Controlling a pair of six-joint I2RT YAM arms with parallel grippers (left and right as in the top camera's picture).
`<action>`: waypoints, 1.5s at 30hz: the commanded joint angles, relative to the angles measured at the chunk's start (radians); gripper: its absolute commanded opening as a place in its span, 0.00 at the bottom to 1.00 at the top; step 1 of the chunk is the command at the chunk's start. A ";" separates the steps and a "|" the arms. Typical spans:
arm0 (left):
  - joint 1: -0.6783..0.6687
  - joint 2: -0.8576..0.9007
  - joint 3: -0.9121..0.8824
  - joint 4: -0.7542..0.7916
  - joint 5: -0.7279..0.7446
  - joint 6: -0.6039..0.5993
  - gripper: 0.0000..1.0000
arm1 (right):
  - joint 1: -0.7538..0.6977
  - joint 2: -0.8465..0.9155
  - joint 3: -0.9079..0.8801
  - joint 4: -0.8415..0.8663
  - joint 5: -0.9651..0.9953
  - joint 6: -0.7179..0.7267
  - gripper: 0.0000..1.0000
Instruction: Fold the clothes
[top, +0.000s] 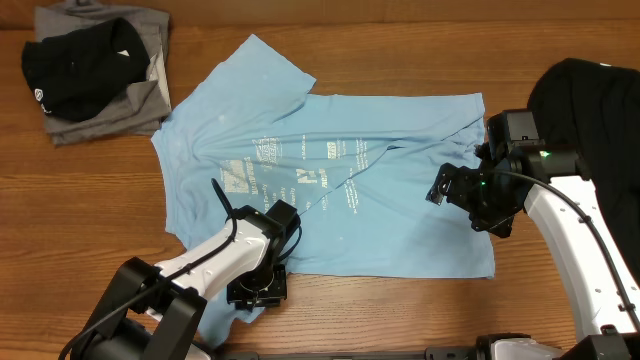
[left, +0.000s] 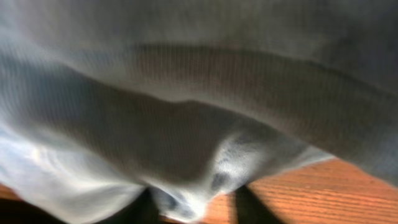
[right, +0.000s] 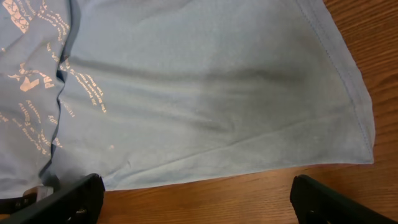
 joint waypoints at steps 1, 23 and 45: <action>-0.002 0.005 -0.005 0.003 -0.024 -0.003 0.04 | 0.001 -0.011 -0.020 0.006 0.008 0.035 1.00; -0.002 0.005 -0.005 -0.002 -0.028 -0.012 0.04 | -0.154 -0.011 -0.337 0.146 0.114 0.447 1.00; -0.002 0.004 -0.005 -0.014 -0.028 -0.012 0.04 | -0.155 -0.011 -0.510 0.345 0.146 0.528 0.31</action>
